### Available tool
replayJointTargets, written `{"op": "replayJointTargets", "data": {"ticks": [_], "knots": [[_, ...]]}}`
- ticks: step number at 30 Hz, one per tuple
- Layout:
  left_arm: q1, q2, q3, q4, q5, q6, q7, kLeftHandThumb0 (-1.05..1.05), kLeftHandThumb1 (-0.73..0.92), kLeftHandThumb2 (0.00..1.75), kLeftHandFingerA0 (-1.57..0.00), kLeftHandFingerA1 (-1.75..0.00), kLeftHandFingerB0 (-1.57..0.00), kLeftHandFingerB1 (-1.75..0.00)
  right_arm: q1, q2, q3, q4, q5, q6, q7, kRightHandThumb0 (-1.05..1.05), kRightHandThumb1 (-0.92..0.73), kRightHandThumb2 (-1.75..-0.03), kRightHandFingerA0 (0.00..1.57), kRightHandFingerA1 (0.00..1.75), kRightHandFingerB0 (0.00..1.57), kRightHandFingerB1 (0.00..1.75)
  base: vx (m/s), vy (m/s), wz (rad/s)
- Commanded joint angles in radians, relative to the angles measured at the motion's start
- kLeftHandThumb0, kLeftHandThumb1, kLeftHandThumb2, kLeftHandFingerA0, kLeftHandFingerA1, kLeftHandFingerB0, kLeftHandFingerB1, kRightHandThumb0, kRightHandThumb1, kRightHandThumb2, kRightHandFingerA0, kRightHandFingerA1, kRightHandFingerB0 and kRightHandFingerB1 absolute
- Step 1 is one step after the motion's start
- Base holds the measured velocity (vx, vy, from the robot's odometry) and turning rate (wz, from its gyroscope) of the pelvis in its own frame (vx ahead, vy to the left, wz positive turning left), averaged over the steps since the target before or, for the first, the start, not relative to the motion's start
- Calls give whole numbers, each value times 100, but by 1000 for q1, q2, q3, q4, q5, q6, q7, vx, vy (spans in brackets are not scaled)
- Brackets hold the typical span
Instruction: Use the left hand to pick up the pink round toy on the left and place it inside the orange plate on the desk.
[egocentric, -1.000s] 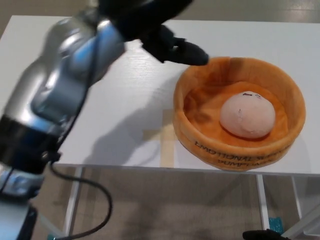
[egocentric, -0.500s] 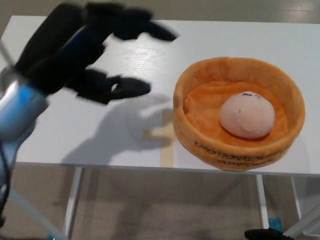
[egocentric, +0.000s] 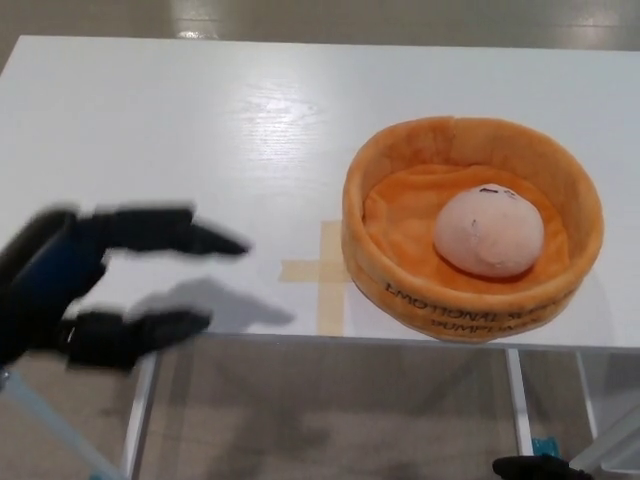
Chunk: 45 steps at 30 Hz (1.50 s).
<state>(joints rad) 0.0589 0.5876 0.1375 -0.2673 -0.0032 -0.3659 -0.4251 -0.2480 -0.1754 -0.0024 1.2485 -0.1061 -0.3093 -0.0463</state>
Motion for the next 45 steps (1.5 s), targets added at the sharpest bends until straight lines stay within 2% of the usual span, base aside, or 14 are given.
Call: {"op": "replayJointTargets", "data": {"ticks": [1,8,11,13,14,15,18,24,26,29,31,33,34,45], "knots": [[463,53,135,-106,-535,-30,-376,-24,70,60,-79,-48,-75,-47,31,-13,-6,13,1,41,24,-27,-61,-58,42,79,43,72,0,0,0],[458,46,27,37,-389,-55,-369,-18,71,62,-80,-50,-76,-50,23,-15,-20,12,10,35,17,-28,-62,-58,43,80,43,71,0,0,0],[361,11,-41,251,-263,-75,-345,-22,72,60,-81,-47,-78,-48,19,-16,-21,12,5,36,3,-28,-61,-58,42,81,43,73,0,0,0],[342,7,-50,289,-233,-75,-332,-22,72,60,-81,-47,-78,-48,19,-16,-22,12,5,37,3,-28,-61,-58,42,81,43,73,0,0,0],[295,-3,-73,390,-174,-85,-309,-25,73,61,-77,-47,-76,-48,21,-16,-25,10,9,36,9,-27,-62,-58,39,85,42,74,0,0,0],[222,-25,-105,551,-102,-103,-270,-25,73,61,-76,-46,-75,-47,27,-19,-29,8,14,34,21,-27,-62,-58,39,80,39,70,0,0,0],[132,-63,-138,740,-38,-99,-214,-25,74,62,-78,-46,-74,-46,32,-23,-32,9,15,33,26,-29,-62,-58,40,80,41,72,0,0,0],[2,-167,-163,984,-13,39,-68,-25,74,62,-84,-48,-72,-45,26,-22,-26,10,6,34,15,-27,-62,-58,42,80,42,71,0,0,0],[-22,-181,-169,1033,-5,51,-43,-25,74,62,-84,-48,-72,-45,25,-22,-26,10,5,35,14,-27,-62,-58,42,80,42,71,0,0,0],[-125,-243,-162,1203,6,110,93,-29,72,62,-88,-49,-72,-45,26,-22,-33,8,13,31,17,-28,-62,-58,40,80,41,71,0,0,0],[-139,-248,-159,1226,5,115,109,-29,72,62,-88,-49,-72,-45,27,-22,-32,8,12,30,17,-28,-62,-58,40,80,41,71,0,0,0],[-199,-282,-120,1313,-27,179,209,-31,70,62,-99,-51,-79,-46,27,-21,-37,9,16,30,19,-28,-61,-57,40,82,41,72,0,0,0],[-227,-296,-99,1361,-43,189,254,-31,70,62,-99,-51,-79,-46,28,-19,-41,9,19,26,20,-28,-61,-57,40,82,41,72,0,0,0],[-277,-331,-72,1495,-45,146,366,-32,71,62,-99,-52,-78,-47,16,-21,-39,8,12,41,16,-27,-62,-58,38,79,41,71,0,0,0]]}}
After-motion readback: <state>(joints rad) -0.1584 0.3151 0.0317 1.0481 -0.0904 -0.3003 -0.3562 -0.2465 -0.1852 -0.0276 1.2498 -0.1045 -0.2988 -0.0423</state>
